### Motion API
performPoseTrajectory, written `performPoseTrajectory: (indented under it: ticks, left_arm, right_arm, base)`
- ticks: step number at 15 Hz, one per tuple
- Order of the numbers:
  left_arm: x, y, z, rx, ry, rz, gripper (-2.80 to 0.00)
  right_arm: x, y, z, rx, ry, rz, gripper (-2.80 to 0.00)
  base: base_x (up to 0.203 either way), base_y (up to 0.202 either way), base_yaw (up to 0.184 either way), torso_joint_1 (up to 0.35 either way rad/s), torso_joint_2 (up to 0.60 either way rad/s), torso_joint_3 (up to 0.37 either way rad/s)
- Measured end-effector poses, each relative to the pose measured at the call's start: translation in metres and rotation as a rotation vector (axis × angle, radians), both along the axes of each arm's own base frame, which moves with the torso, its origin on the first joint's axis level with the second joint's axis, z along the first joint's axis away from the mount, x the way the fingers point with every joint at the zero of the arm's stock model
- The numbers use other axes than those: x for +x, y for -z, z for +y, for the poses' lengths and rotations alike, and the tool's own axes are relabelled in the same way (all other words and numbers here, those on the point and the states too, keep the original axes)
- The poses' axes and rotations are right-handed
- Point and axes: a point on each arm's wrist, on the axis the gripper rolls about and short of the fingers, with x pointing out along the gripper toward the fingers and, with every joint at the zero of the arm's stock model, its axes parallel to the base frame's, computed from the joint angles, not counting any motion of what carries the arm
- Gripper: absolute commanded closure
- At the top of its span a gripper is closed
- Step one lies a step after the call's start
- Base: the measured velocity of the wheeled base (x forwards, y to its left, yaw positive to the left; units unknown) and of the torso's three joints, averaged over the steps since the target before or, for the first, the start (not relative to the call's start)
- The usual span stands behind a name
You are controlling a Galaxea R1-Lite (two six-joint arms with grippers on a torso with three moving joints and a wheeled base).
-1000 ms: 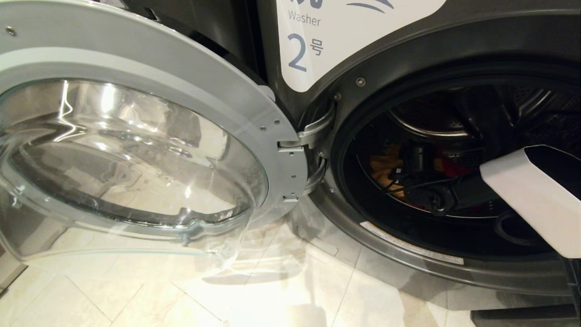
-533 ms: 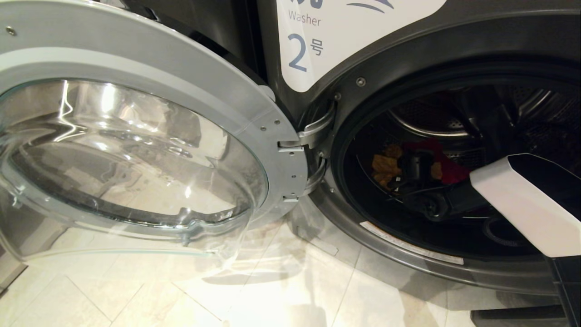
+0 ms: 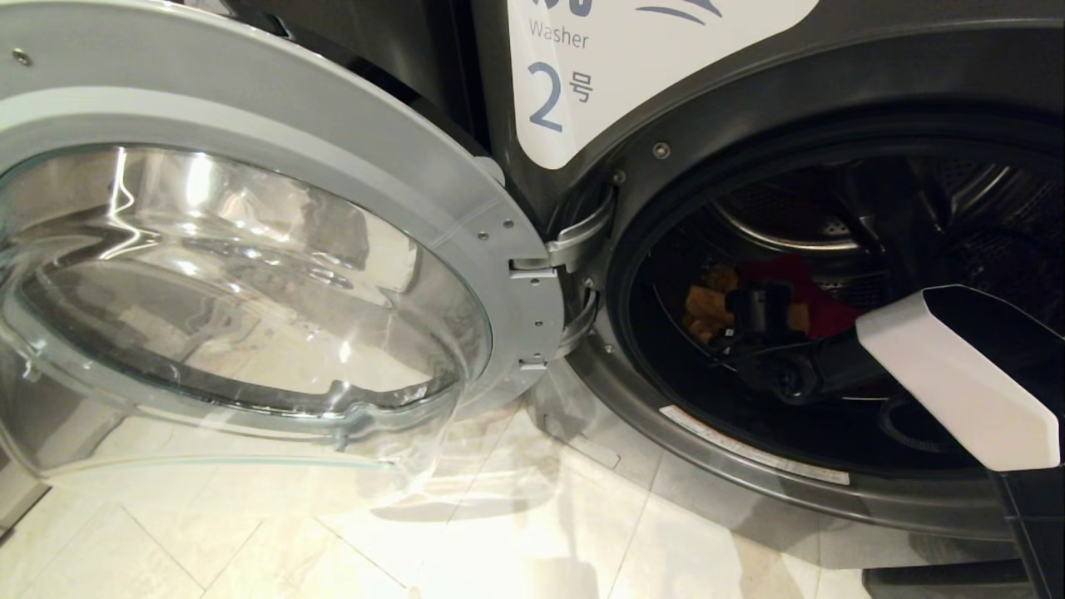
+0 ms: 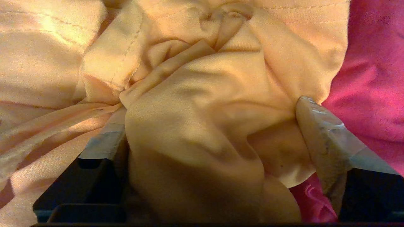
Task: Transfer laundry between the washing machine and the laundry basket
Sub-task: Pick a cloth and place it into the basket
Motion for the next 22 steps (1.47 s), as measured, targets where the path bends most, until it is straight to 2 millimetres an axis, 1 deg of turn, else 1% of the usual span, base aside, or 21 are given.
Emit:
performPoseTrajectory:
  ticks: [1,5,13,15,16,19,22]
  left_arm:
    - [0.0,0.0,0.0,0.0,0.0,0.0,0.0]
    - [0.0,0.0,0.0,0.0,0.0,0.0,0.0]
    - [0.0,0.0,0.0,0.0,0.0,0.0,0.0]
    - [0.0,0.0,0.0,0.0,0.0,0.0,0.0]
    - [0.0,0.0,0.0,0.0,0.0,0.0,0.0]
    - [0.0,0.0,0.0,0.0,0.0,0.0,0.0]
    - [0.0,0.0,0.0,0.0,0.0,0.0,0.0]
  right_arm:
    - [0.001,0.001,-0.002,0.01,0.009,0.009,0.0]
    - [0.002,0.004,-0.005,0.025,0.017,0.019,0.0]
    - [0.0,0.002,-0.003,0.067,0.016,0.011,0.0]
    - [-0.002,-0.004,0.002,0.07,0.005,0.006,0.0]
    - [-0.004,-0.009,0.009,0.068,-0.011,0.0,0.0]
    - [-0.011,-0.029,0.03,0.067,-0.054,-0.042,0.0]
    - [-0.019,-0.049,0.038,0.074,-0.072,-0.079,0.0]
  base:
    - [0.0,0.0,0.0,0.0,0.0,0.0]
    - [0.0,0.0,0.0,0.0,0.0,0.0]
    - [0.0,0.0,0.0,0.0,0.0,0.0]
    - [0.0,0.0,0.0,0.0,0.0,0.0]
    - [0.0,0.0,0.0,0.0,0.0,0.0]
    - [0.0,0.0,0.0,0.0,0.0,0.0]
    - [0.0,0.0,0.0,0.0,0.0,0.0]
